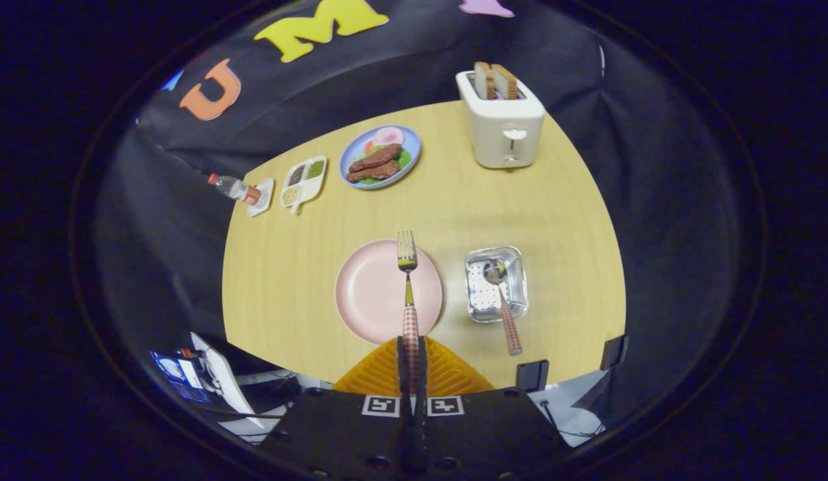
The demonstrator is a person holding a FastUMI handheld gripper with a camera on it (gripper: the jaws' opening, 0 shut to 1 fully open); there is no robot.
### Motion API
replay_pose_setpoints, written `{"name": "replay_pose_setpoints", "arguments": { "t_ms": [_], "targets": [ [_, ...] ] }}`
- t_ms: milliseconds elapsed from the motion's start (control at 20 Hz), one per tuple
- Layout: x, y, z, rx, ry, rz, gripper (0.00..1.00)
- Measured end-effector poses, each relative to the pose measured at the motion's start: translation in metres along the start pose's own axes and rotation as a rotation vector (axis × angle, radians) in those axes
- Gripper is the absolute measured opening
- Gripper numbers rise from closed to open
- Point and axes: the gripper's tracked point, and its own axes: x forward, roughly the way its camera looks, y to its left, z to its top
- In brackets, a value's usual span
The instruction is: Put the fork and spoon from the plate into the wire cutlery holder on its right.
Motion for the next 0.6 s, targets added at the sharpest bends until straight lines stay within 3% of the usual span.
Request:
{"name": "replay_pose_setpoints", "arguments": {
  "t_ms": [300,600],
  "targets": [
    [-0.015,-0.058,-0.006,0.099,0.127,-0.069,0.0],
    [0.005,-0.067,-0.006,0.079,0.281,-0.112,0.0]
  ]
}}
